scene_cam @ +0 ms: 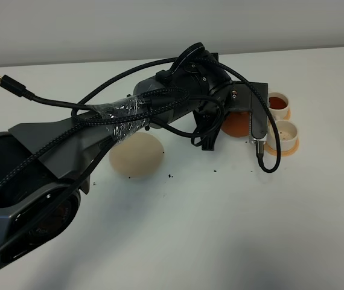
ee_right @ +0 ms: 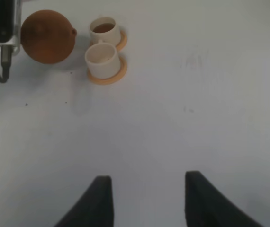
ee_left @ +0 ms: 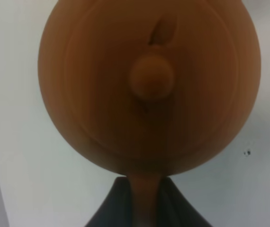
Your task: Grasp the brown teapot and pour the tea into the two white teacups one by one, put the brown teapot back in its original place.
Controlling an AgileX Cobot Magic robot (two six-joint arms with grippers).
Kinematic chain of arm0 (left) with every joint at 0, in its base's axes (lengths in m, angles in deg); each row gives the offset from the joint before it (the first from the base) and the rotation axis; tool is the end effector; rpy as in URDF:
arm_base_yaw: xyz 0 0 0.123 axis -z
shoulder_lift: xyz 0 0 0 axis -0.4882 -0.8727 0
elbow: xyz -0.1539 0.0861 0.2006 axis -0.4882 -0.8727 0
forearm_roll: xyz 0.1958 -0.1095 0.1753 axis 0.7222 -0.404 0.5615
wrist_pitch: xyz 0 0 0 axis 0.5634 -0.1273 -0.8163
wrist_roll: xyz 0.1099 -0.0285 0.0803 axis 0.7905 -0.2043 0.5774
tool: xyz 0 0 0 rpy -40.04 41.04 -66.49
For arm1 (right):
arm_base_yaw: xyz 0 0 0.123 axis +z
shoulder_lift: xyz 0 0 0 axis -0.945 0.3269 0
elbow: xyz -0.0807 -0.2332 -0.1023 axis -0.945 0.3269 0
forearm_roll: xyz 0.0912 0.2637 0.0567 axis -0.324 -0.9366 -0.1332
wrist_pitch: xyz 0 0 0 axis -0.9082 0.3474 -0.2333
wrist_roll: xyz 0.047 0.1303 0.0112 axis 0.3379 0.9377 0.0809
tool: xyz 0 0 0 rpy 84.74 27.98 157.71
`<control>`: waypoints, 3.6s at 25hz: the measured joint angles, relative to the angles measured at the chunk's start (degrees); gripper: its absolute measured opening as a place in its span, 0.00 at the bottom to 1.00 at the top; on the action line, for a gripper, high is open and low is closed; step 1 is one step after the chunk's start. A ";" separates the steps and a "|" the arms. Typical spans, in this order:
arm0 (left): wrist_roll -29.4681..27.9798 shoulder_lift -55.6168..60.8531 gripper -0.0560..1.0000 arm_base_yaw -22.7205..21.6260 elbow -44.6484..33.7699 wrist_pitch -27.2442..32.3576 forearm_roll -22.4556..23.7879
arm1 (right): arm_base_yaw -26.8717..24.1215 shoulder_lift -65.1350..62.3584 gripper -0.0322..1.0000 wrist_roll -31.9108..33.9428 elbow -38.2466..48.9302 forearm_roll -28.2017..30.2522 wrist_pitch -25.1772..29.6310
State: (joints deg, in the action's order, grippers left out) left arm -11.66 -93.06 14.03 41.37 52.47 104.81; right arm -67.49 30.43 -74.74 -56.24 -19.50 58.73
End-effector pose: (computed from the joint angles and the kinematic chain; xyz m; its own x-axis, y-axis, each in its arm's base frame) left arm 0.4352 -0.3586 0.1108 0.1747 0.9798 -0.0978 0.7941 -0.0815 0.6023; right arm 0.0829 0.0176 0.2668 -0.4799 0.0322 -0.8767 -0.1099 0.9892 0.0965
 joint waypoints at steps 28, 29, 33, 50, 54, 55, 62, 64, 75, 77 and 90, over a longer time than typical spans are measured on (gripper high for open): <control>-6.16 -3.90 0.17 3.44 -0.02 -7.11 19.69 | 0.00 0.00 0.39 0.00 0.00 0.00 0.00; -6.87 -3.89 0.17 3.77 -0.02 -7.11 20.83 | 0.00 0.00 0.39 0.00 0.00 0.00 0.00; -8.13 -3.91 0.17 4.52 -0.02 -7.17 24.98 | 0.00 0.00 0.39 0.00 0.00 0.00 0.00; -7.93 -3.91 0.17 6.89 -0.02 -6.69 37.83 | 0.00 0.00 0.39 0.00 0.00 0.00 0.00; -6.33 -3.91 0.17 6.89 -0.02 -6.75 38.07 | 0.00 0.00 0.39 0.00 0.00 0.00 0.00; -5.74 -3.91 0.17 6.89 -0.02 -6.95 38.07 | 0.00 0.00 0.39 0.00 0.00 0.00 0.00; -3.46 -3.91 0.17 6.92 -0.02 -8.90 39.15 | 0.00 0.00 0.39 0.00 0.00 0.00 0.00; -2.56 -3.91 0.17 6.92 -0.02 -9.27 39.84 | 0.00 0.00 0.39 0.00 0.00 0.00 0.00; 1.85 -3.91 0.17 6.97 -0.02 -10.87 40.75 | 0.00 0.00 0.39 0.00 0.00 0.00 0.00; 2.30 -3.91 0.17 6.97 -0.02 -10.93 40.76 | 0.00 0.00 0.39 0.00 0.00 0.00 0.00; 4.98 -3.91 0.17 6.97 -0.02 -10.97 40.81 | 0.00 0.00 0.39 0.00 0.00 0.00 0.00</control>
State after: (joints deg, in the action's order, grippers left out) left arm -6.69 -96.97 20.99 41.35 41.50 145.62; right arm -67.49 30.43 -74.74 -56.24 -19.50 58.73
